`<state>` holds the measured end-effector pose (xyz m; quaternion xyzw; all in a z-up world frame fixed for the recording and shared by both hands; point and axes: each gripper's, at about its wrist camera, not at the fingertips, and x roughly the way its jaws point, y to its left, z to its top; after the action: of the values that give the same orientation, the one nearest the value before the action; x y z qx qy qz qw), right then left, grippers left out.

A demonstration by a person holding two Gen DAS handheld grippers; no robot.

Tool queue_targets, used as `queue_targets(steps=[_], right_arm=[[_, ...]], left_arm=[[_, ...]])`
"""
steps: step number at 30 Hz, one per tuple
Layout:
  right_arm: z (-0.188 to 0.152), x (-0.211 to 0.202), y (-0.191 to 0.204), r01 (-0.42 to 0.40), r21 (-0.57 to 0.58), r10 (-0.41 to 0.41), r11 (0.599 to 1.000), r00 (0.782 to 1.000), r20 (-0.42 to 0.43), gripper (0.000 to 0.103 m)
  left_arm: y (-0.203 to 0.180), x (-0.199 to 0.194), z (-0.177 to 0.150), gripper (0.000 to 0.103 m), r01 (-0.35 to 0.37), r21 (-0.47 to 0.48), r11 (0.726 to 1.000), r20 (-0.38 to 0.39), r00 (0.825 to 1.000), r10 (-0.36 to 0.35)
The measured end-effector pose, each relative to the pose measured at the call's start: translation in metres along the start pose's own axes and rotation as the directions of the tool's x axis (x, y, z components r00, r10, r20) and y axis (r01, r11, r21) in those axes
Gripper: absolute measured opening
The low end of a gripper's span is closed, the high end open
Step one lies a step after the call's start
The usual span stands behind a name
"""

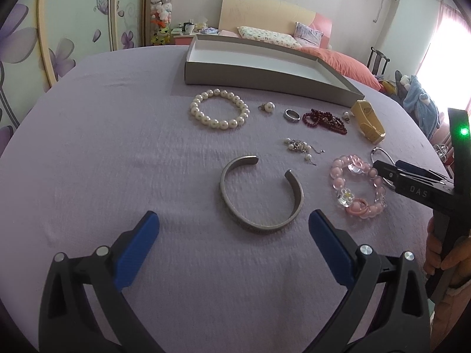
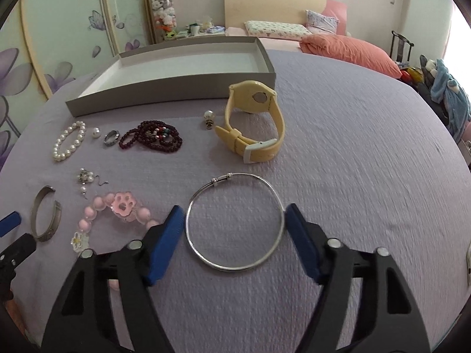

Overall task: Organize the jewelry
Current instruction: 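Grasp the silver cuff bangle with the left tool while the right tool grasps the silver hoop bangle, then carry both bangles over the grey tray while the right tool releases the hoop inside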

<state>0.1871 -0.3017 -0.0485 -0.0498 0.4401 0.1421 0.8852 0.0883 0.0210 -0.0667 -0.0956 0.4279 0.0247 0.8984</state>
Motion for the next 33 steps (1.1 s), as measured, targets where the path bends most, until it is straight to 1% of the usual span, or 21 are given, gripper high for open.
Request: queue_targets(steps=[5, 8, 13, 15, 18, 22, 27, 30, 33], right_arm=[[0.000, -0.001, -0.003, -0.016, 0.013, 0.016, 1.000, 1.000, 0.006, 0.069], [0.000, -0.004, -0.009, -0.034, 0.042, 0.033, 0.999, 0.999, 0.018, 0.069], [0.000, -0.006, -0.012, -0.048, 0.056, 0.047, 0.997, 0.999, 0.028, 0.069], [0.000, -0.005, -0.011, -0.054, 0.057, 0.052, 0.997, 0.998, 0.029, 0.069], [0.000, -0.005, -0.012, -0.060, 0.058, 0.059, 0.996, 0.998, 0.031, 0.069], [-0.002, -0.005, -0.012, -0.068, 0.059, 0.067, 0.996, 0.997, 0.031, 0.069], [-0.001, -0.005, -0.012, -0.074, 0.058, 0.072, 0.996, 0.997, 0.032, 0.070], [-0.002, -0.005, -0.011, -0.076, 0.057, 0.074, 0.995, 0.997, 0.033, 0.070], [-0.002, -0.006, -0.010, -0.078, 0.056, 0.076, 0.995, 0.996, 0.036, 0.070]], left_arm=[[-0.005, 0.004, 0.003, 0.099, -0.009, 0.015, 1.000, -0.010, 1.000, 0.009], [-0.009, 0.008, 0.006, 0.099, -0.019, 0.040, 0.999, -0.024, 1.000, 0.020], [-0.020, 0.016, 0.012, 0.098, -0.028, 0.085, 0.996, -0.046, 0.998, 0.032], [-0.025, 0.019, 0.014, 0.095, -0.045, 0.104, 0.994, -0.048, 0.998, 0.050], [-0.031, 0.024, 0.019, 0.086, -0.061, 0.124, 0.990, -0.044, 0.997, 0.067], [-0.037, 0.028, 0.025, 0.075, -0.056, 0.135, 0.989, -0.043, 0.997, 0.062], [-0.043, 0.030, 0.024, 0.072, -0.067, 0.159, 0.985, -0.037, 0.997, 0.074], [-0.042, 0.029, 0.024, 0.066, -0.072, 0.165, 0.984, -0.029, 0.996, 0.078], [-0.042, 0.028, 0.022, 0.066, -0.064, 0.174, 0.983, -0.027, 0.997, 0.070]])
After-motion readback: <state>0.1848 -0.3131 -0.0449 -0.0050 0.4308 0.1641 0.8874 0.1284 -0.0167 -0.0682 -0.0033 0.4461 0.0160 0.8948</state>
